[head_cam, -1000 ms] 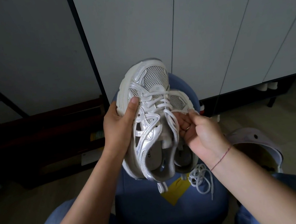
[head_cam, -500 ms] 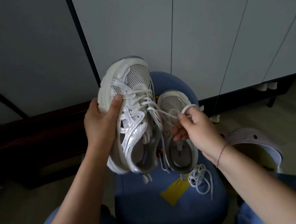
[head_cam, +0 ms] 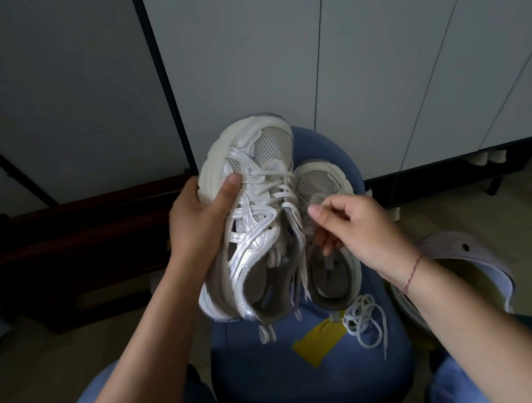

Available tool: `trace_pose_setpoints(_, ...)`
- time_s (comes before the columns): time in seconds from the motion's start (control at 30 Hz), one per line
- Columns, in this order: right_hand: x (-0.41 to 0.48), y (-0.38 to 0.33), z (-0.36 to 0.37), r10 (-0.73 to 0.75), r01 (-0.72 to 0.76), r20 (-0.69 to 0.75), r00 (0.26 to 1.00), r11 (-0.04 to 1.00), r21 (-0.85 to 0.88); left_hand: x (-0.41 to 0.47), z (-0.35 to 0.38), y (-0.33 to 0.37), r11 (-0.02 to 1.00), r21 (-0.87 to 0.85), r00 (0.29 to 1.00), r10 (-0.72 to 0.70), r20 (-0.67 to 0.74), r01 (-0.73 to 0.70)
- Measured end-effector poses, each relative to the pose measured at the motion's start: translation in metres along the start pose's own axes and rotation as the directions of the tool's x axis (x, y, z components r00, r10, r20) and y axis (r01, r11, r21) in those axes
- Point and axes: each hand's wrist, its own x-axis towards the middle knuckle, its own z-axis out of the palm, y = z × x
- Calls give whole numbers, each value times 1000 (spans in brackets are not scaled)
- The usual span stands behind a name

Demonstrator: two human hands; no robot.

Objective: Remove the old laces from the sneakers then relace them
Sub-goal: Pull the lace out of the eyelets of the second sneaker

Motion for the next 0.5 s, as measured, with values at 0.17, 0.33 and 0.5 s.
trace_pose_setpoints(0.17,-3,-2,4,-212,211,-63,975,977,-18,-3,11,-2,998,70,997,3,80,-8)
trace_pose_setpoints(0.33,-4,1,8,-261,235,-95,961,946,-225,-6,17,-1,986,156,991,35,131,-55)
trace_pose_setpoints(0.5,-4,0,6,-303,263,-93,949,916,-302,-8,20,1,965,245,989,63,132,-95)
